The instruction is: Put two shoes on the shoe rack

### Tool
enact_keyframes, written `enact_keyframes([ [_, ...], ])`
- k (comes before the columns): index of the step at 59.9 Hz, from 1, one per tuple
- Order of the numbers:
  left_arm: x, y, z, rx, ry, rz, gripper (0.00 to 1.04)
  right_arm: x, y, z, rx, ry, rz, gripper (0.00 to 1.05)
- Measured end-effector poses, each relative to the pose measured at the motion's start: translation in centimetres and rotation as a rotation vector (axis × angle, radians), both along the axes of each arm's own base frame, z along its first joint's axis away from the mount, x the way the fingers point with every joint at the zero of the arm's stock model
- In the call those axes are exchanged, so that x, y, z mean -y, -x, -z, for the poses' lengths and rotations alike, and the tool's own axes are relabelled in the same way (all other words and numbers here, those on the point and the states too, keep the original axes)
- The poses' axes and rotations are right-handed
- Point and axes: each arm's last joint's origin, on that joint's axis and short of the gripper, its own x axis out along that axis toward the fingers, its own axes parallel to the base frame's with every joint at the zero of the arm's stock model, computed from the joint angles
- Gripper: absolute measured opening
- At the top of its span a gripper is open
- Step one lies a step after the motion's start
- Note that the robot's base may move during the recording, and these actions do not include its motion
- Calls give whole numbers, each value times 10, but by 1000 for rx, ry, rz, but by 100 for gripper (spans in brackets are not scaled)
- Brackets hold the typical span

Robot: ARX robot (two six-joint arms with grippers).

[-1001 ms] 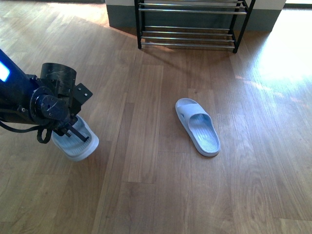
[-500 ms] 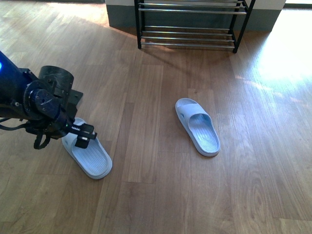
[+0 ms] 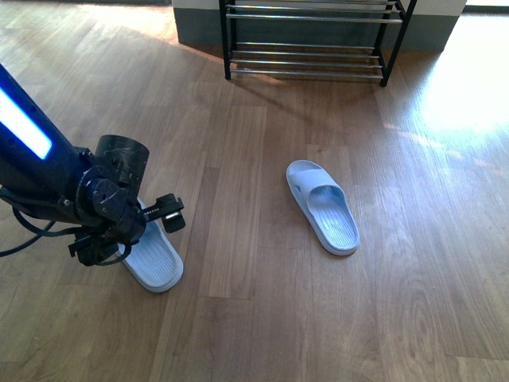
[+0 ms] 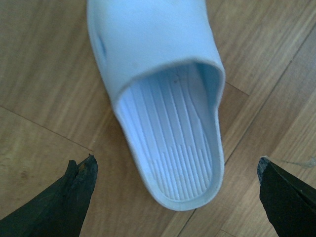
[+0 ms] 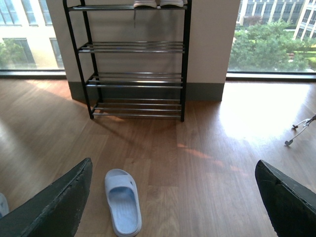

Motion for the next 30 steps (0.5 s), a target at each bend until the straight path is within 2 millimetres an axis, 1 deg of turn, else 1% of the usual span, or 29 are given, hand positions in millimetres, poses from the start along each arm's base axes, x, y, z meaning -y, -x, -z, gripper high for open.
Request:
enact_keyframes([
  [11,1,-20,7,32,-15,-21,95,0,0,0,0,0,0,96],
  [12,1,-24,7,44,-14,-25,95,0,0,0,0,0,0,96],
  [18,0,-32,12,57,-16,-28,95,0,0,0,0,0,0,96],
  [23,0,-34,16,45,-22,-24,95,0,0,0,0,0,0,96],
  [30,1,-31,18,39,-5,-23,95,0,0,0,0,0,0,96],
])
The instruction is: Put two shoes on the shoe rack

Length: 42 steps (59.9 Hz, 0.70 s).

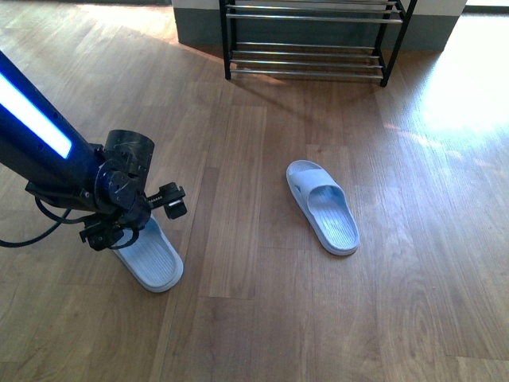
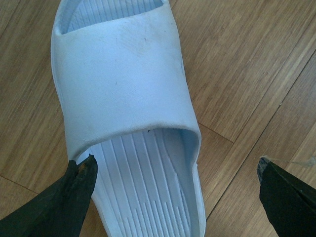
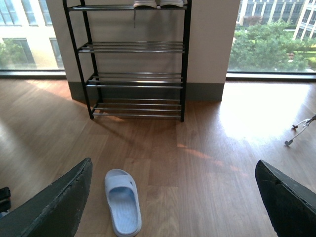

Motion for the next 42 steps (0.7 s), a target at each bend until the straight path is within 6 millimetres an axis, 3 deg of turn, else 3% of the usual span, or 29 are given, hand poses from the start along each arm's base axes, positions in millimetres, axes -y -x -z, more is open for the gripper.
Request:
enact_keyframes([
  [22,-9,30,1,-174,-136,59,95,0,0,0,0,0,0,96],
  [42,-32,22,3,-112,-288,95,95,0,0,0,0,0,0,96],
])
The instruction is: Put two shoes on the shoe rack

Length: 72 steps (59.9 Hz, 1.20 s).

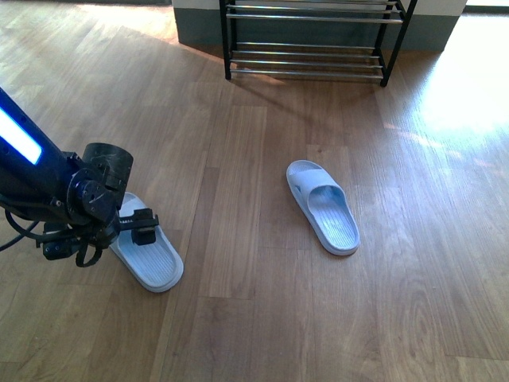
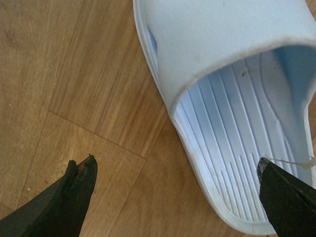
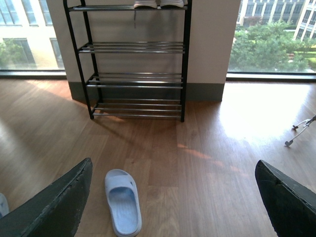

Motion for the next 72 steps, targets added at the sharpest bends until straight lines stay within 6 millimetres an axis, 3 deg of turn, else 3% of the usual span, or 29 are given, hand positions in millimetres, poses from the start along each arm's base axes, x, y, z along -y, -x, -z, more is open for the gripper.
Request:
enact_keyframes([
  [33,-22,-12,33,-10,-90,34,95,0,0,0,0,0,0,96],
  [49,-32,-19,32,75,-94,50,57,0,0,0,0,0,0,96],
  [72,-34,-15,40,48,-92,55,2,0,0,0,0,0,0,96],
])
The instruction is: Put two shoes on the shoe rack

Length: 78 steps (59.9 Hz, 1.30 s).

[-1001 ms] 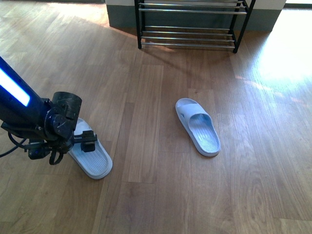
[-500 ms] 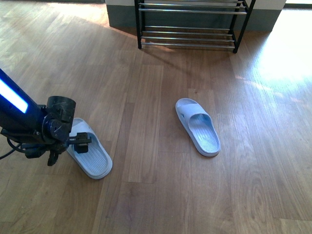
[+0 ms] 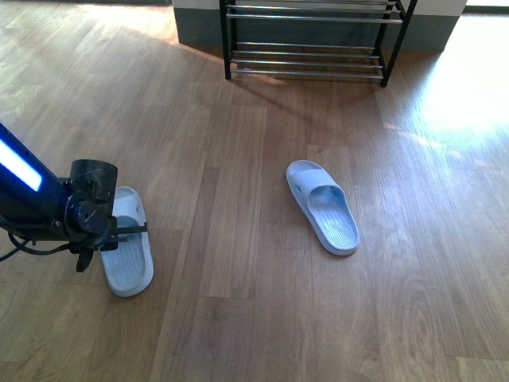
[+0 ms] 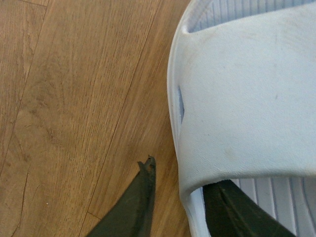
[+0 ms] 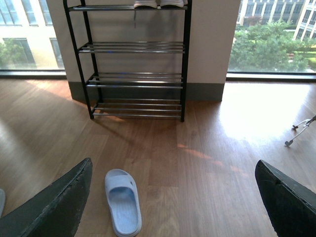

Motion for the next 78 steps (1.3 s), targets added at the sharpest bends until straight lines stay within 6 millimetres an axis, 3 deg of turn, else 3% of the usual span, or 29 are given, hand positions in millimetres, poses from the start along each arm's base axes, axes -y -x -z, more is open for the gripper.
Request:
enact_keyframes([
  [21,-2,4,-1,6,-11,-5,2,0,0,0,0,0,0,96],
  [30,-3,13,-16,10,5,-39,2,0,0,0,0,0,0,96],
  [37,-3,12,-53,68,2,-57,2,0,0,0,0,0,0,96],
  [44,3,18,-139,250,-23,-74,2,0,0,0,0,0,0,96],
  [49,7,32,-174,316,-41,-68,2,0,0,0,0,0,0,96],
  [61,11,90,-241,436,-86,-62,2,0,0,0,0,0,0,96],
  [78,6,179,-305,578,-229,-31,2,0,0,0,0,0,0,96],
])
